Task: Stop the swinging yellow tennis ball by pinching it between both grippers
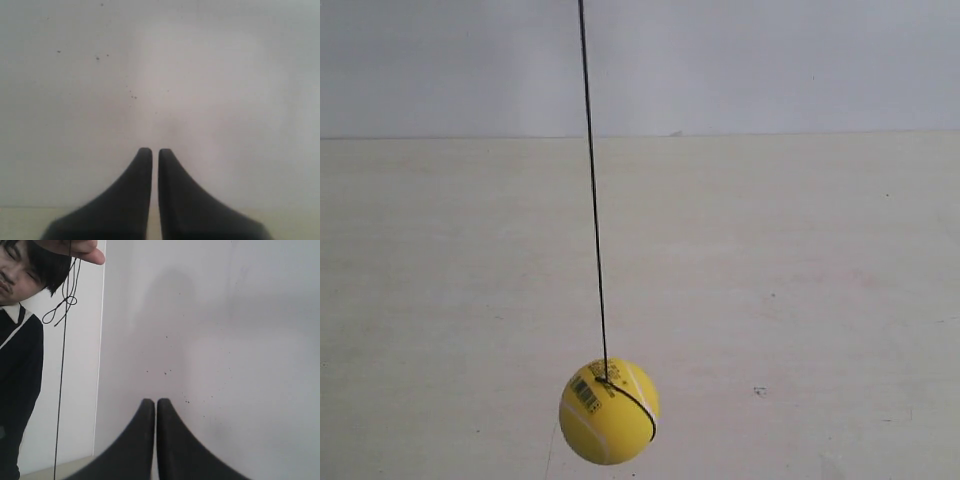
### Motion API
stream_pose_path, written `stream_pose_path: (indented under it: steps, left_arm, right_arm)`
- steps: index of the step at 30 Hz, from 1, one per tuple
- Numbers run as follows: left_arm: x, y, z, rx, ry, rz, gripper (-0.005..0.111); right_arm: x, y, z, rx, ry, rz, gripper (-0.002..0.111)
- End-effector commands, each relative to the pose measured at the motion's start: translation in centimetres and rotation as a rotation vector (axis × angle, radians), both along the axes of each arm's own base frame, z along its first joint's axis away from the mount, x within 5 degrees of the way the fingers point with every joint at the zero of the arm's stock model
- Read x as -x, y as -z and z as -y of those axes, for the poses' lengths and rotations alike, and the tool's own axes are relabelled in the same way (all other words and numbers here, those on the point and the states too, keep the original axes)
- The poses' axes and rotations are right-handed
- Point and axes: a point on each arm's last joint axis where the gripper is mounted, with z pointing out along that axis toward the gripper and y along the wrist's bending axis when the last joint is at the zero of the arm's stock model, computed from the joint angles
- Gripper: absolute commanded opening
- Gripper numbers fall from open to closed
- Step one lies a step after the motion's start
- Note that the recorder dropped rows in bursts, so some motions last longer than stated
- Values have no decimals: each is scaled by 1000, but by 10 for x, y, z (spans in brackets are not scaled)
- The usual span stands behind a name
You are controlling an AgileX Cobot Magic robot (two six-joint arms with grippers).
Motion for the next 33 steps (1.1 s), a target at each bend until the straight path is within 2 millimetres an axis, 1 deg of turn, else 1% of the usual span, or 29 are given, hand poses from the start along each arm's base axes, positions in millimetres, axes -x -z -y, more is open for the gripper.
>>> stream_pose_path:
  steps: [1,3,9,20,25,33]
  left_arm:
    - [-3,13,-3,-40,-64,-47,5]
    - [-3,13,-4,-60,-87,-45,5]
    - [-5,21,-6,-149,-144,-136,5]
    - [-5,44,-6,-258,-137,-376,5]
    - [-3,53,-7,-270,-127,-479,5]
    - [-3,53,-7,-270,-127,-475,5]
  right_arm:
    - [2,-1,1,0,-3,12,0]
    - [2,-1,1,0,-3,12,0]
    - [2,-1,1,0,-3,12,0]
    - [2,-1,1,0,-3,12,0]
    - [2,-1,1,0,-3,12,0]
    - [2,-1,1,0,-3,12,0]
